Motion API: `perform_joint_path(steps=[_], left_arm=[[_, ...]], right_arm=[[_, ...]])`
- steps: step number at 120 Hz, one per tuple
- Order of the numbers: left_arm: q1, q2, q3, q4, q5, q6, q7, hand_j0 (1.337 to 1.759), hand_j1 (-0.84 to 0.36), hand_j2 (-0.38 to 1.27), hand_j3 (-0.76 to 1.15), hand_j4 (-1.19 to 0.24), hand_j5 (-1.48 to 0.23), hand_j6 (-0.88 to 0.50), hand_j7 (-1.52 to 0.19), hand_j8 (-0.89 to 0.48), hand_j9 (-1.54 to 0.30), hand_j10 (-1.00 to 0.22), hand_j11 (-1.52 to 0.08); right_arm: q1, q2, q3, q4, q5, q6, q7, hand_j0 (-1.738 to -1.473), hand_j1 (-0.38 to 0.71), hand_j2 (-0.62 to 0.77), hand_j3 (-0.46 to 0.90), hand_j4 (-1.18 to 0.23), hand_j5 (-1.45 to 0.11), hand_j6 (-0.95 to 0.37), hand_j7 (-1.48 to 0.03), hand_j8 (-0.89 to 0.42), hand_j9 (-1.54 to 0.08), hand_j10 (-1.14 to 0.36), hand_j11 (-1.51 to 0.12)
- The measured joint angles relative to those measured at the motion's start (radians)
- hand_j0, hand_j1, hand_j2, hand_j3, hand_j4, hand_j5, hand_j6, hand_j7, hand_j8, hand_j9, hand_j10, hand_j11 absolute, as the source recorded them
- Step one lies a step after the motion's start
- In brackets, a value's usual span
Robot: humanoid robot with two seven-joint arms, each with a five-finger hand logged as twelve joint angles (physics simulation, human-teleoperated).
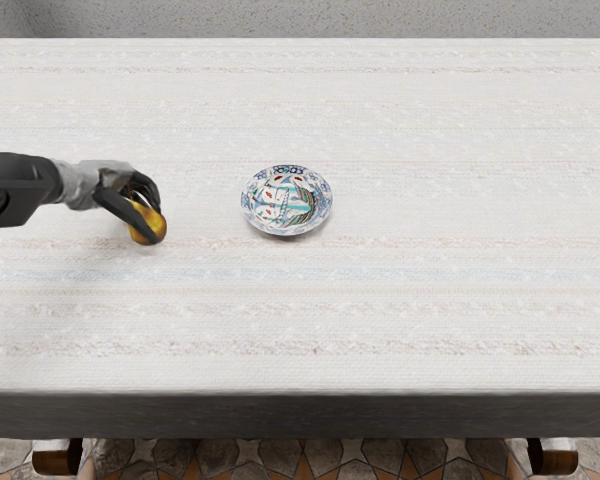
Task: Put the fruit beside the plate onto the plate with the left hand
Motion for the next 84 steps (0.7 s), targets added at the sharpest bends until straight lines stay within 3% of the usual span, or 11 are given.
perform_joint_path(steps=[3,10,17,29,35,47,53,65,76,84], left_arm=[[0.0,0.004,-0.008,0.0,0.001,0.002,0.0,1.646,-0.25,0.52,0.0,-0.77,-1.25,-0.45,-1.19,-0.2,-1.15,-0.31,-1.15],[0.0,0.005,-0.027,0.001,0.001,0.002,0.0,1.647,-0.23,0.53,0.0,-0.78,-1.25,-0.45,-1.18,-0.21,-1.15,-0.31,-1.15],[0.0,0.003,-0.05,0.002,0.0,0.003,-0.001,1.648,-0.21,0.49,0.0,-0.8,-1.24,-0.48,-1.16,-0.24,-1.15,-0.43,-1.15],[0.001,-0.007,-0.095,0.003,0.005,0.003,0.0,1.65,-0.23,0.46,0.0,-0.83,-1.19,-0.48,-1.14,-0.24,-1.14,-0.45,-1.14],[0.002,-0.011,-0.117,0.003,-0.001,0.004,-0.001,1.65,-0.21,0.39,0.0,-0.85,-1.17,-0.47,-1.14,-0.23,-1.14,-0.47,-1.13],[-0.009,-0.018,-0.145,0.004,-0.053,0.003,-0.021,1.652,-0.32,0.23,0.0,-0.85,-1.18,-0.52,-1.15,-0.28,-1.14,-0.61,-1.13],[-0.012,-0.076,-0.158,0.007,-0.075,0.002,-0.03,1.651,-0.33,0.22,0.0,-0.85,-1.18,-0.52,-1.16,-0.3,-1.14,-0.62,-1.14],[-0.025,-0.208,-0.173,0.04,-0.097,0.003,-0.039,1.652,-0.37,0.33,0.0,-0.85,-1.18,-0.57,-1.16,-0.38,-1.14,-0.63,-1.14],[-0.065,-0.334,-0.177,0.111,-0.104,0.004,-0.043,1.653,-0.41,0.45,0.0,-0.86,-1.17,-0.63,-1.16,-0.41,-1.14,-0.71,-1.14],[-0.082,-0.368,-0.177,0.167,-0.107,0.004,-0.044,1.654,-0.44,0.5,0.0,-0.85,-1.17,-0.65,-1.16,-0.42,-1.15,-0.73,-1.14]], right_arm=[[0.0,0.0,0.0,0.0,0.0,0.0,0.0,-1.658,-0.34,0.0,0.0,-0.01,-0.01,-0.01,-0.01,-0.01,-0.01,-0.01,-0.01],[0.0,0.0,0.0,0.0,0.0,0.0,0.0,-1.658,-0.34,0.0,0.0,-0.01,-0.01,-0.01,-0.01,-0.01,-0.01,-0.01,-0.01],[0.0,0.0,0.0,0.0,0.0,0.0,0.0,-1.658,-0.34,0.0,0.0,-0.01,-0.01,-0.01,-0.01,-0.01,-0.01,-0.01,-0.01],[0.0,0.0,0.0,0.0,0.0,0.0,0.0,-1.658,-0.34,0.0,0.0,-0.01,-0.01,-0.01,-0.01,-0.01,-0.01,-0.01,-0.01],[0.0,0.0,0.0,0.0,0.0,0.0,0.0,-1.658,-0.34,0.0,0.0,-0.01,-0.01,-0.01,-0.01,-0.01,-0.01,-0.01,-0.01],[0.0,0.0,0.0,0.0,0.0,0.0,0.0,-1.658,-0.34,0.0,0.0,-0.01,-0.01,-0.01,-0.01,-0.01,-0.01,-0.01,-0.01],[0.0,0.0,0.0,0.0,0.0,0.0,0.0,-1.658,-0.34,0.0,0.0,-0.01,-0.01,-0.01,-0.01,-0.01,-0.01,-0.01,-0.01],[0.0,0.0,0.0,0.0,0.0,0.0,0.0,-1.658,-0.34,0.0,0.0,-0.01,-0.01,-0.01,-0.01,-0.01,-0.01,-0.01,-0.01],[0.0,0.0,0.0,0.0,0.0,0.0,0.0,-1.658,-0.34,0.0,0.0,-0.01,-0.01,-0.01,-0.01,-0.01,-0.01,-0.01,-0.01],[0.0,0.0,0.0,0.0,0.0,0.0,0.0,-1.658,-0.34,0.0,0.0,-0.01,-0.01,-0.01,-0.01,-0.01,-0.01,-0.01,-0.01]])
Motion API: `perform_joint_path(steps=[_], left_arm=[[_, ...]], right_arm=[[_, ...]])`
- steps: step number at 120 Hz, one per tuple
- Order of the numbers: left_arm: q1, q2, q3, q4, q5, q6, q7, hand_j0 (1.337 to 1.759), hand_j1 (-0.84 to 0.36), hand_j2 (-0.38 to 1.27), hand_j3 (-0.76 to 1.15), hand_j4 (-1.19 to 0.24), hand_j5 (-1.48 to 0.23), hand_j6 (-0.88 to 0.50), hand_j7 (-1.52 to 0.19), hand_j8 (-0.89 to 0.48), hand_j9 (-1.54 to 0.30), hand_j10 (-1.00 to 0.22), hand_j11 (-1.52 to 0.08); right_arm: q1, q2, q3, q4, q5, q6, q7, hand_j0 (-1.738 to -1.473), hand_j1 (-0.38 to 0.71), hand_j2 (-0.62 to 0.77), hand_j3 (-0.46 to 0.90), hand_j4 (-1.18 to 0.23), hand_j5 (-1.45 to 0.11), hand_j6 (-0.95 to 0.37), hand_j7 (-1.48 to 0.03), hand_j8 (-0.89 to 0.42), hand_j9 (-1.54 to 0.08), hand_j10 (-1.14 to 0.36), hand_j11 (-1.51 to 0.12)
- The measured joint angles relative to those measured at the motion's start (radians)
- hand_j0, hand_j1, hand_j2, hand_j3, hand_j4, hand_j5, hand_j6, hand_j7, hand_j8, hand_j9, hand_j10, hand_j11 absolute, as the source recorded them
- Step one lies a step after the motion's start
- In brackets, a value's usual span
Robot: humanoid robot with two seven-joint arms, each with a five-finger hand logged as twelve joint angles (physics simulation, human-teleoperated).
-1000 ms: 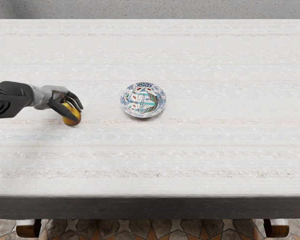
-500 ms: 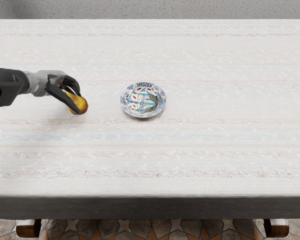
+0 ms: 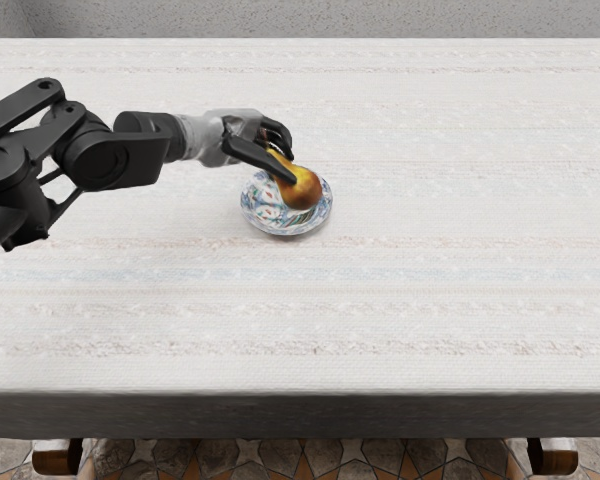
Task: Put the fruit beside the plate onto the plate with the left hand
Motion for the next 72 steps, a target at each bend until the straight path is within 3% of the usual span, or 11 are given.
perform_joint_path(steps=[8,14,18,56,59,72], left_arm=[[-0.007,-0.003,0.001,0.035,0.0,0.001,-0.001,1.655,-0.46,0.56,0.0,-0.86,-1.16,-0.71,-1.15,-0.48,-1.14,-0.77,-1.14],[-0.008,-0.003,0.001,0.05,0.0,0.001,-0.002,1.656,-0.42,0.46,0.0,-0.86,-1.16,-0.75,-1.15,-0.5,-1.14,-0.78,-1.14],[-0.008,-0.003,0.002,0.057,0.0,0.001,-0.002,1.656,-0.43,0.49,0.0,-0.86,-1.16,-0.77,-1.15,-0.52,-1.14,-0.78,-1.14],[-0.009,0.002,0.002,0.074,0.001,0.001,-0.001,1.656,-0.48,0.59,0.0,-0.86,-1.15,-0.76,-1.15,-0.53,-1.13,-0.84,-1.13],[-0.008,0.001,0.002,0.074,0.001,0.007,-0.001,1.656,-0.46,0.55,0.0,-0.82,-1.09,-0.74,-1.09,-0.52,-1.08,-0.82,-1.08],[-0.005,-0.002,0.002,0.075,-0.001,0.085,-0.001,1.657,-0.15,0.33,0.0,-0.49,-0.67,-0.46,-0.67,-0.33,-0.66,-0.5,-0.66]], right_arm=[[0.0,0.0,0.0,0.0,0.0,0.0,0.0,-1.658,-0.34,0.0,0.0,-0.01,-0.01,-0.01,-0.01,-0.01,-0.01,-0.01,-0.01],[0.0,0.0,0.0,0.0,0.0,0.0,0.0,-1.658,-0.34,0.0,0.0,-0.01,-0.01,-0.01,-0.01,-0.01,-0.01,-0.01,-0.01],[0.0,0.0,0.0,0.0,0.0,0.0,0.0,-1.658,-0.34,0.0,0.0,-0.01,-0.01,-0.01,-0.01,-0.01,-0.01,-0.01,-0.01],[0.0,0.0,0.0,0.0,0.0,0.0,0.0,-1.658,-0.34,0.0,0.0,-0.01,-0.01,-0.01,-0.01,-0.01,-0.01,-0.01,-0.01],[0.0,0.0,0.0,0.0,0.0,0.0,0.0,-1.658,-0.34,0.0,0.0,-0.01,-0.01,-0.01,-0.01,-0.01,-0.01,-0.01,-0.01],[0.0,0.0,0.0,0.0,0.0,0.0,0.0,-1.658,-0.34,0.0,0.0,-0.01,-0.01,-0.01,-0.01,-0.01,-0.01,-0.01,-0.01]])
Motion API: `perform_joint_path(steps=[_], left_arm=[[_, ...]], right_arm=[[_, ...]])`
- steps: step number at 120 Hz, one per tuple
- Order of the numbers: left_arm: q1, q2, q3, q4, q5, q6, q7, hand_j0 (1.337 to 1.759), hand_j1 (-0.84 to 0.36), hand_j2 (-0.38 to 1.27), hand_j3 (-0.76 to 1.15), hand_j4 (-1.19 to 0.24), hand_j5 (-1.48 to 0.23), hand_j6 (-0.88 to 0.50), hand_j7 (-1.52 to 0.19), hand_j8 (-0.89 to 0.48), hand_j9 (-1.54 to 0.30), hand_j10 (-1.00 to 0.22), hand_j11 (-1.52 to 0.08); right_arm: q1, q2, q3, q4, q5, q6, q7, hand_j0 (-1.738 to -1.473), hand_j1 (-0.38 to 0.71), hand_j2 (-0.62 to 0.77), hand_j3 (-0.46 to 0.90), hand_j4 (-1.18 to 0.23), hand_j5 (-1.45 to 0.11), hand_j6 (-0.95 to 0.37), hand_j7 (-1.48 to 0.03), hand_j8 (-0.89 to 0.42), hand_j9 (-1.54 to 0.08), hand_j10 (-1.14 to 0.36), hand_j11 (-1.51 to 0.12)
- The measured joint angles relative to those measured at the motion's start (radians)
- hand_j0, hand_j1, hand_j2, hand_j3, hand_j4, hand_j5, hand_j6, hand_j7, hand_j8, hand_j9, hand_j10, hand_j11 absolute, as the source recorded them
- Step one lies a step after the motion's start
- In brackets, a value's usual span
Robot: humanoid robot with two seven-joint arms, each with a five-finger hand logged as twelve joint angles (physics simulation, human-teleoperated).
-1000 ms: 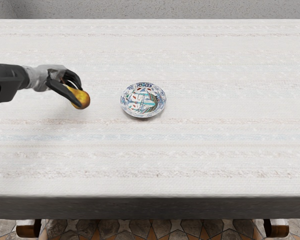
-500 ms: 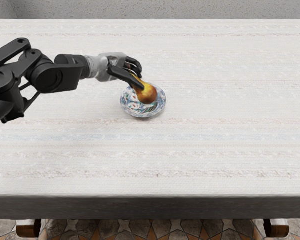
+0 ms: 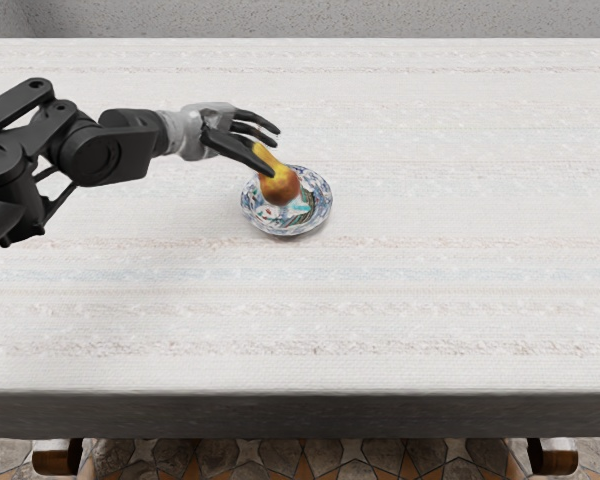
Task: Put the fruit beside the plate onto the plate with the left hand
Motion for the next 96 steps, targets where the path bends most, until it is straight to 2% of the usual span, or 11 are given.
perform_joint_path(steps=[9,25,43,71,79,83,91,96], left_arm=[[0.0,-0.001,0.0,0.0,0.0,0.028,0.0,1.657,0.0,0.23,0.0,-0.34,-0.47,-0.32,-0.47,-0.23,-0.46,-0.35,-0.46],[-0.003,-0.002,0.001,0.0,-0.001,0.048,0.0,1.658,0.16,0.12,0.0,-0.18,-0.26,-0.22,-0.25,-0.12,-0.25,-0.19,-0.25],[-0.003,-0.008,0.004,0.0,-0.001,0.054,0.0,1.658,0.25,0.06,0.0,-0.09,-0.13,-0.11,-0.13,-0.06,-0.13,-0.1,-0.13],[-0.006,0.003,0.001,0.0,-0.002,0.056,0.0,1.658,0.31,0.02,0.0,-0.04,-0.05,-0.04,-0.05,-0.03,-0.05,-0.04,-0.05],[-0.005,0.06,-0.008,0.0,-0.005,0.057,0.0,1.658,0.32,0.02,0.0,-0.03,-0.04,-0.03,-0.04,-0.02,-0.04,-0.03,-0.04],[0.011,0.121,-0.029,-0.002,-0.022,0.052,0.0,1.658,0.32,0.01,0.0,-0.03,-0.04,-0.03,-0.04,-0.02,-0.04,-0.03,-0.04],[0.07,0.308,-0.084,-0.01,-0.151,-0.063,0.009,1.658,0.32,0.01,0.0,-0.02,-0.03,-0.02,-0.03,-0.02,-0.03,-0.02,-0.03],[0.088,0.433,-0.104,-0.013,-0.257,-0.161,0.036,1.658,0.33,0.01,0.0,-0.02,-0.03,-0.02,-0.03,-0.02,-0.03,-0.02,-0.03]], right_arm=[[0.0,0.0,0.0,0.0,0.0,0.0,0.0,-1.658,-0.34,0.0,0.0,-0.01,-0.01,-0.01,-0.01,-0.01,-0.01,-0.01,-0.01],[0.0,0.0,0.0,0.0,0.0,0.0,0.0,-1.658,-0.34,0.0,0.0,-0.01,-0.01,-0.01,-0.01,-0.01,-0.01,-0.01,-0.01],[0.0,0.0,0.0,0.0,0.0,0.0,0.0,-1.658,-0.34,0.0,0.0,-0.01,-0.01,-0.01,-0.01,-0.01,-0.01,-0.01,-0.01],[0.0,0.0,0.0,0.0,0.0,0.0,0.0,-1.658,-0.34,0.0,0.0,-0.01,-0.01,-0.01,-0.01,-0.01,-0.01,-0.01,-0.01],[0.0,0.0,0.0,0.0,0.0,0.0,0.0,-1.658,-0.34,0.0,0.0,-0.01,-0.01,-0.01,-0.01,-0.01,-0.01,-0.01,-0.01],[0.0,0.0,0.0,0.0,0.0,0.0,0.0,-1.658,-0.34,0.0,0.0,-0.01,-0.01,-0.01,-0.01,-0.01,-0.01,-0.01,-0.01],[0.0,0.0,0.0,0.0,0.0,0.0,0.0,-1.658,-0.34,0.0,0.0,-0.01,-0.01,-0.01,-0.01,-0.01,-0.01,-0.01,-0.01],[0.0,0.0,0.0,0.0,0.0,0.0,0.0,-1.658,-0.34,0.0,0.0,-0.01,-0.01,-0.01,-0.01,-0.01,-0.01,-0.01,-0.01]])
